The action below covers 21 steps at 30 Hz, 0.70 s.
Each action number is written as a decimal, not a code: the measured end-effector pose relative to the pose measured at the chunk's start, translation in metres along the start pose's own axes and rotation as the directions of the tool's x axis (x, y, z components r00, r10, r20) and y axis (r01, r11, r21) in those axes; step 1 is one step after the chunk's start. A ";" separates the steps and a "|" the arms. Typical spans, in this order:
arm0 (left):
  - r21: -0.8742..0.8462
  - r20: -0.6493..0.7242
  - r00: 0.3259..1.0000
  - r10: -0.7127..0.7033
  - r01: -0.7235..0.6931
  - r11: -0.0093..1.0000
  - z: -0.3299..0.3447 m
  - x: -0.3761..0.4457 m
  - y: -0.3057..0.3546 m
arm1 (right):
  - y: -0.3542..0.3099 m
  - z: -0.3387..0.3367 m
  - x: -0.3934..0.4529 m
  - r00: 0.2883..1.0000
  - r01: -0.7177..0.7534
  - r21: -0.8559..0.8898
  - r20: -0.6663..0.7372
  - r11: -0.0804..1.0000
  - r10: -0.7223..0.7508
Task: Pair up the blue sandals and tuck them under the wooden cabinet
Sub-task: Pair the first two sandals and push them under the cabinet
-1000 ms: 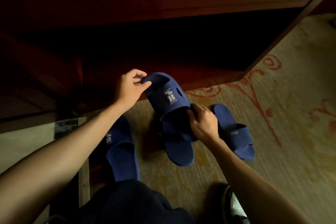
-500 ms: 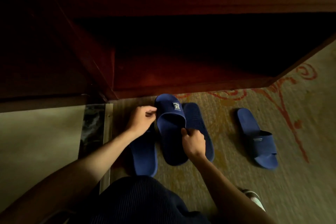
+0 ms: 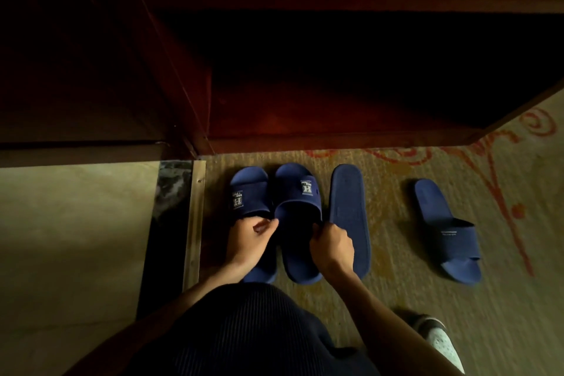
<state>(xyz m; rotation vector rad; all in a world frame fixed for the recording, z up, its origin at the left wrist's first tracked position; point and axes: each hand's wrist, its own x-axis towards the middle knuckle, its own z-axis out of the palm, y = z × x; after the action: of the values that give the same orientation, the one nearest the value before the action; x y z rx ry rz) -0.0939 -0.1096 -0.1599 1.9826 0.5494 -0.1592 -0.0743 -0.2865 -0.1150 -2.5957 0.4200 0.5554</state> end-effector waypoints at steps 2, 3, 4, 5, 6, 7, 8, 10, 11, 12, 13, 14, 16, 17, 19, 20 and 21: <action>-0.196 0.025 0.974 -0.224 0.225 0.954 0.004 0.002 -0.006 | 0.000 0.000 0.000 1.000 0.020 -0.085 -0.006 0.996 -0.020; -0.289 0.044 0.951 -0.305 0.305 0.907 0.006 0.003 -0.005 | 0.000 -0.001 0.000 1.000 0.022 -0.129 -0.003 0.991 -0.023; -0.363 0.053 0.936 -0.348 0.343 0.866 0.007 0.004 -0.003 | 0.000 -0.001 0.001 1.000 0.014 -0.162 0.000 0.987 -0.014; -0.414 0.054 0.930 -0.365 0.353 0.839 0.008 0.005 -0.002 | 0.001 -0.001 0.002 1.000 0.000 -0.169 0.003 0.986 0.000; -0.455 0.050 0.929 -0.366 0.347 0.820 0.008 0.006 -0.001 | 0.001 -0.001 0.005 1.000 -0.016 -0.150 0.013 0.989 0.018; -0.486 0.045 0.930 -0.366 0.340 0.805 0.009 0.007 0.001 | 0.001 -0.002 0.006 0.999 -0.038 -0.113 0.021 0.993 0.040; -0.514 0.040 0.928 -0.370 0.337 0.789 0.010 0.008 0.002 | 0.001 -0.001 0.008 0.998 -0.054 -0.062 0.023 0.997 0.056; -0.552 0.049 0.922 -0.385 0.347 0.758 0.012 0.010 0.004 | -0.003 0.001 0.009 0.998 -0.053 0.097 0.041 0.994 0.049; -0.562 0.054 0.923 -0.382 0.344 0.752 0.013 0.010 0.006 | -0.006 0.005 0.009 0.997 -0.036 0.227 0.069 0.973 0.021; -0.565 0.052 0.927 -0.371 0.334 0.755 0.015 0.011 0.008 | -0.009 0.010 0.010 0.995 -0.029 0.366 0.098 0.930 -0.007; -0.562 0.046 0.933 -0.358 0.320 0.762 0.016 0.012 0.010 | -0.012 0.015 0.011 0.990 -0.043 0.500 0.137 0.865 -0.030; -0.558 0.039 0.937 -0.348 0.309 0.770 0.018 0.013 0.010 | -0.014 0.022 0.014 0.984 -0.074 0.603 0.174 0.794 -0.040; -0.534 0.026 0.942 -0.334 0.296 0.792 0.019 0.016 0.006 | -0.020 0.027 0.017 0.975 -0.141 0.727 0.218 0.672 -0.031; -0.525 0.022 0.945 -0.328 0.290 0.800 0.019 0.017 0.005 | -0.023 0.028 0.017 0.972 -0.176 0.772 0.235 0.611 -0.017; -0.500 0.012 0.950 -0.312 0.276 0.821 0.018 0.017 0.002 | -0.027 0.030 0.017 0.961 -0.245 0.825 0.275 0.509 0.017; -0.479 0.002 0.954 -0.301 0.265 0.837 0.018 0.017 0.001 | -0.028 0.032 0.015 0.958 -0.259 0.840 0.285 0.477 0.018; -0.458 -0.008 0.958 -0.288 0.253 0.852 0.017 0.016 0.001 | -0.029 0.034 0.014 0.958 -0.258 0.851 0.287 0.458 0.008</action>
<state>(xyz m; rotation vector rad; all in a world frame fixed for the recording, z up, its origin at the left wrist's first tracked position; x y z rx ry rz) -0.0772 -0.1194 -0.1728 1.4533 0.8363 -0.1162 -0.0619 -0.2480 -0.1385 -1.4449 0.6269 0.5036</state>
